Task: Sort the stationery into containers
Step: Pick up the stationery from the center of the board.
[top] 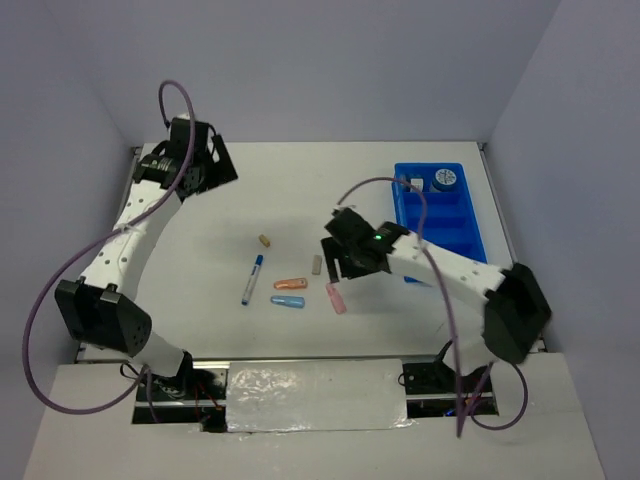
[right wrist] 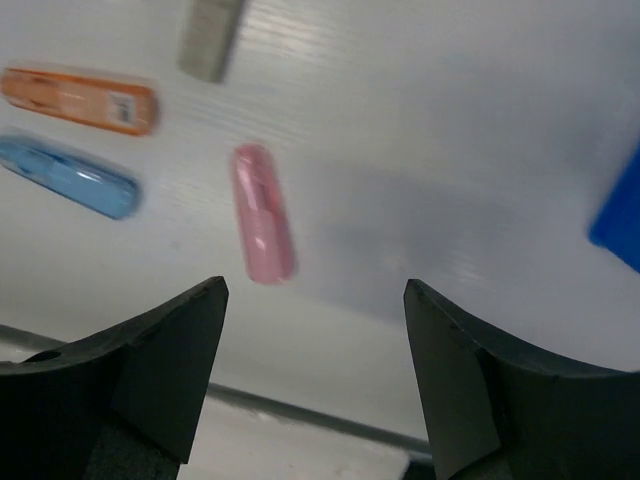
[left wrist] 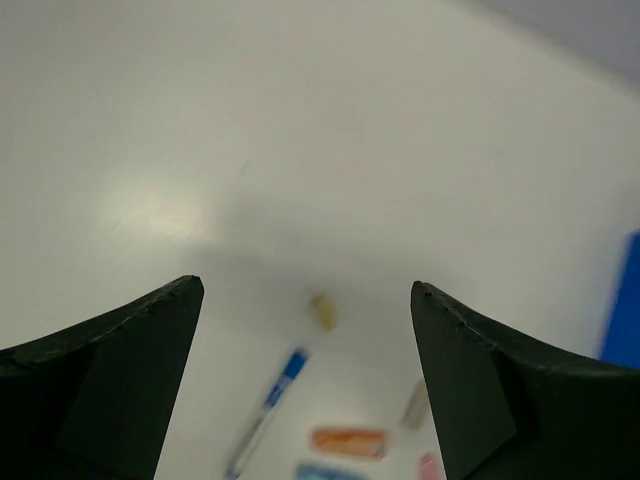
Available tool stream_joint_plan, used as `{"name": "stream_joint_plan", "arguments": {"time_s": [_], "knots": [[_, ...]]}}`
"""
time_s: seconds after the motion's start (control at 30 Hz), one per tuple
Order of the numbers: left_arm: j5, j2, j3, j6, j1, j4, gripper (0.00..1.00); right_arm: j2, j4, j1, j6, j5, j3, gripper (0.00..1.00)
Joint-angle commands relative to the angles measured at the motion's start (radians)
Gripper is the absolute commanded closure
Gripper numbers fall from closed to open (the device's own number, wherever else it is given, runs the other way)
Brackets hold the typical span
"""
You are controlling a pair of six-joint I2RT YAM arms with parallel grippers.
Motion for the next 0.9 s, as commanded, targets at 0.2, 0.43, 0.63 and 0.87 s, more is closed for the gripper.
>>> {"name": "stream_joint_plan", "arguments": {"time_s": [0.2,0.43,0.63,0.87], "knots": [[0.070,-0.314,-0.368,0.141,0.038,-0.220,0.02,0.381,0.132,0.167,0.046,0.017,0.156,0.26],[0.067,-0.380,-0.424,0.198,0.038,-0.247,0.01,0.438,0.170,0.193,0.118,0.047,0.090,0.32],[0.113,-0.398,-0.453,0.201,0.038,-0.232,0.01,0.426,0.209,0.206,0.181,0.059,-0.004,0.33],[0.165,-0.366,-0.426,0.205,0.038,-0.238,0.01,0.417,0.244,0.216,0.197,0.041,-0.053,0.69]]}}
